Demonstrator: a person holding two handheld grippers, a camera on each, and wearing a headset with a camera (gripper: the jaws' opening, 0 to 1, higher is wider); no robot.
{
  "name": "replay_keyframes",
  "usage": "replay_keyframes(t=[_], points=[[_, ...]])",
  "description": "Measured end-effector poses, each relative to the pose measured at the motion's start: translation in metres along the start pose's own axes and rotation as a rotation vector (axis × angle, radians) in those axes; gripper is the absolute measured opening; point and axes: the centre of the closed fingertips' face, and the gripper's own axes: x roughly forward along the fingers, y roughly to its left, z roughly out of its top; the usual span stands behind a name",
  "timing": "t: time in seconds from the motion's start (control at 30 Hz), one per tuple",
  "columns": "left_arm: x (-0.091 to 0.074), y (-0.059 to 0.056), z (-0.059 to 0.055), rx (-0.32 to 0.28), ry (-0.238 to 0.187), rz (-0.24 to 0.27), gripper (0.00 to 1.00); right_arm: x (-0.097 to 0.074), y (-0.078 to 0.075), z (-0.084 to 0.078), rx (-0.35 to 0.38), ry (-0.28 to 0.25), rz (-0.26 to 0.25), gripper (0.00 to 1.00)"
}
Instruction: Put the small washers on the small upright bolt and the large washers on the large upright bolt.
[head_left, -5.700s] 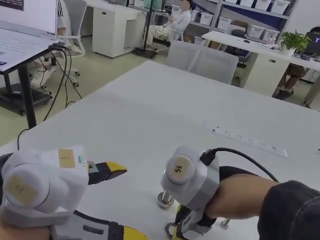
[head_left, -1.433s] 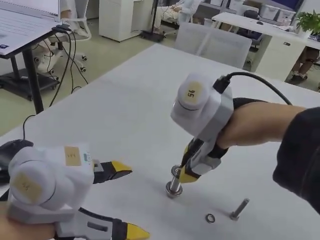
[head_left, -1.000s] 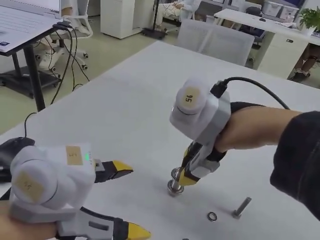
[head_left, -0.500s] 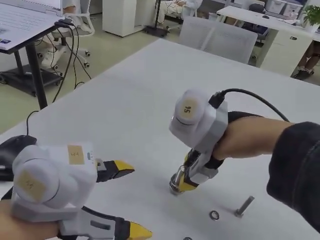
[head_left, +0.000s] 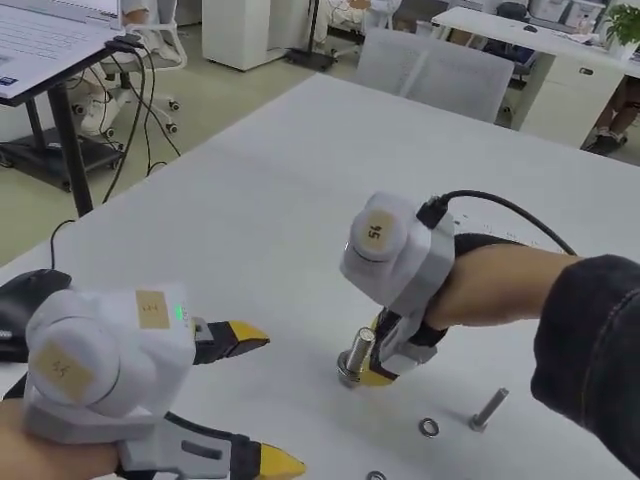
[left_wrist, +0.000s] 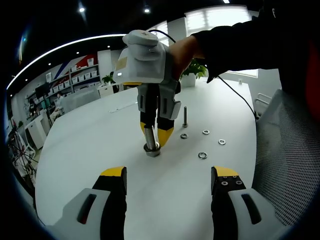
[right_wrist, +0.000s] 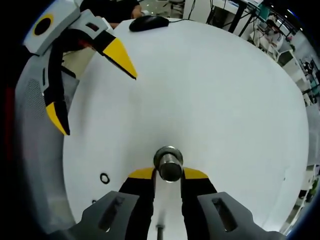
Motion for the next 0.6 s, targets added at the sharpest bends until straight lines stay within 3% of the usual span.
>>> replay_keyframes(t=[0.6], points=[[0.0036,-0.0020,0.0024,0.010,0.006,-0.011,0.68,-0.0057,0.0034,-0.0080,0.016,-0.025,-0.004,0.22]])
